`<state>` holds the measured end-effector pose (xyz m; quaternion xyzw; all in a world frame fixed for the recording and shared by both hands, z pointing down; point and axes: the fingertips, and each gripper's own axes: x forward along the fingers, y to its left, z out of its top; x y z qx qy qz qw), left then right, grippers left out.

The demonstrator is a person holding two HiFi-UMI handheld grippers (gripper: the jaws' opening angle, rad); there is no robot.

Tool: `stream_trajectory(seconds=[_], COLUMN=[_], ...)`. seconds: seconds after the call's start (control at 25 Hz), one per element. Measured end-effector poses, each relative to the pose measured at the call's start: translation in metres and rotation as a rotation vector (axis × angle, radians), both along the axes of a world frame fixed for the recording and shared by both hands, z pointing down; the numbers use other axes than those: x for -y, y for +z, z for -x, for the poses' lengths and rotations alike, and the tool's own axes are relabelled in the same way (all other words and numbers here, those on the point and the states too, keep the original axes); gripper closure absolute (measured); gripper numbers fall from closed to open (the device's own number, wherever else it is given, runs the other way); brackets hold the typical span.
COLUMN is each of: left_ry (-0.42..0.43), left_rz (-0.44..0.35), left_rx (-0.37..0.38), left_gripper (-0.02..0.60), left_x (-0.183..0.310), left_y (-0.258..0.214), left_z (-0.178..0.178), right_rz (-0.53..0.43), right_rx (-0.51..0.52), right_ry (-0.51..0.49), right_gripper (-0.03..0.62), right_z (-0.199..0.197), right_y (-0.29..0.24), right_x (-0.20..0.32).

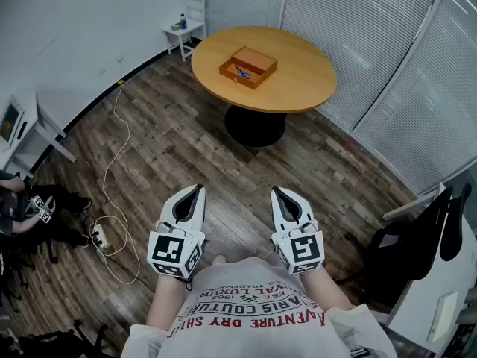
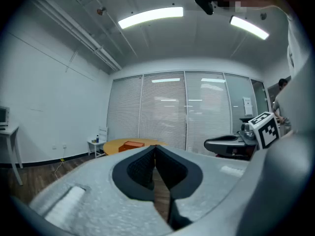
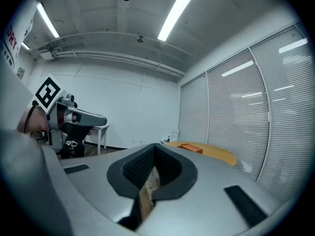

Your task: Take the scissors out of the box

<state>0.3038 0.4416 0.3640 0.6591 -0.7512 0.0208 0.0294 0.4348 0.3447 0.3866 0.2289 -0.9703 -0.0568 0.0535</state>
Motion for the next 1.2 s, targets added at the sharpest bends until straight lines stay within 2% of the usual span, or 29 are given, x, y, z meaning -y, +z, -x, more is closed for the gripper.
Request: stream_trajectory(seconds=[0.44, 0.68, 1.04, 1.2], left_ry=[0.027, 0.080, 0.126, 0.124], left_rz=[0.008, 0.030, 0.074, 0.086], left_rx=[-0.017, -0.040, -0.076, -0.083], left_gripper=[0.571, 0.571, 0.571, 0.571], left_x=[0.014, 0.028, 0.029, 0.025], left_y=[0.004, 0.016, 0.037, 0.041], left_z=[0.019, 0.034, 0.097, 0.126], right_rz=[0.017, 0.082, 0.111, 0.127], right_rx=[-0.005, -0.017, -0.080, -0.083], right_ry=[0.024, 0.126, 0.188, 0.177], right_gripper=[0.586, 0.586, 0.585, 0.585], right_z=[0.014, 0.020, 0.079, 0.111], right_y=[0.001, 0.019, 0.042, 0.048], right_x=[0.006, 0.021, 0.021, 0.018])
